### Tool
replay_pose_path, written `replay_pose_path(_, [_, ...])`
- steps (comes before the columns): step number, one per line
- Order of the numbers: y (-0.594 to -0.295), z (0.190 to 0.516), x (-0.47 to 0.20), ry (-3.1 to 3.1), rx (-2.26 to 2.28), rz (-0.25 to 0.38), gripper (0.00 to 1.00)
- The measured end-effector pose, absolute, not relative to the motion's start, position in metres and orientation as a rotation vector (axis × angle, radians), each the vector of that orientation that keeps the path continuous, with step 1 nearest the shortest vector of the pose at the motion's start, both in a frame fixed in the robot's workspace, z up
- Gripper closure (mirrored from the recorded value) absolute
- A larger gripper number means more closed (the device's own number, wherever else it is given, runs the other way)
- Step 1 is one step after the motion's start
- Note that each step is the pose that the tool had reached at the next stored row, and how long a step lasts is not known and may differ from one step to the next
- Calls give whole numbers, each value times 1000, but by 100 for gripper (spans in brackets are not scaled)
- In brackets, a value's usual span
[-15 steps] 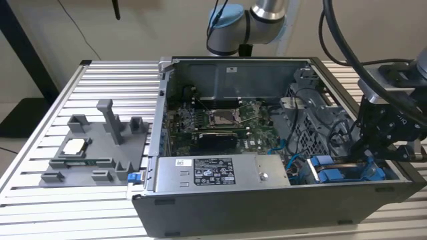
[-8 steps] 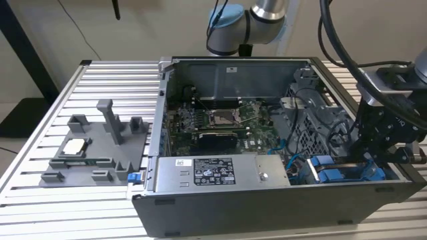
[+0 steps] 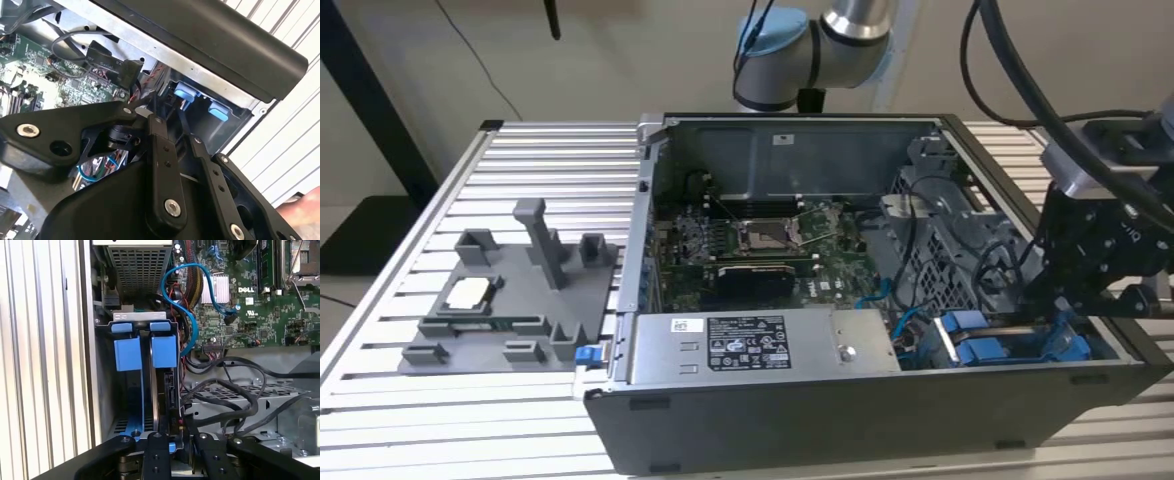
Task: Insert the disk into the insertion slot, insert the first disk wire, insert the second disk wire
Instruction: 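Insert the first disk wire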
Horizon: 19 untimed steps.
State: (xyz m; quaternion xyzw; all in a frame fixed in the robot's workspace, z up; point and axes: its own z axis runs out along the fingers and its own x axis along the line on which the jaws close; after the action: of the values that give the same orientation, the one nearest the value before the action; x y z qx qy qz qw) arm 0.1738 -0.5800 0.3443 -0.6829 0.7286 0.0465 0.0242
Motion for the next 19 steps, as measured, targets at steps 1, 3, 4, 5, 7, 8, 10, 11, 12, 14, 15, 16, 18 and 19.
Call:
replay_pose_path(1, [-580, 346, 174, 2255, -2113, 144, 74])
replay_pose_path(3, [-580, 348, 174, 2254, -2113, 144, 74])
replay_pose_path(4, [-580, 349, 174, 2254, -2113, 144, 74])
replay_pose_path(5, [-580, 351, 174, 2254, -2113, 144, 74])
replay_pose_path(7, [-580, 354, 174, 2255, -2113, 144, 74])
replay_pose_path(8, [-580, 355, 174, 2254, -2113, 144, 74])
replay_pose_path(10, [-580, 358, 174, 2254, -2113, 144, 74])
replay_pose_path(11, [-580, 360, 174, 2254, -2113, 144, 74])
replay_pose_path(12, [-580, 361, 174, 2254, -2113, 144, 74])
replay_pose_path(14, [-580, 363, 174, 2255, -2113, 144, 74])
replay_pose_path(15, [-580, 365, 174, 2254, -2113, 144, 74])
replay_pose_path(16, [-580, 366, 174, 2255, -2113, 144, 74])
replay_pose_path(18, [-580, 369, 174, 2254, -2113, 144, 74])
replay_pose_path(19, [-580, 370, 174, 2254, -2113, 144, 74])
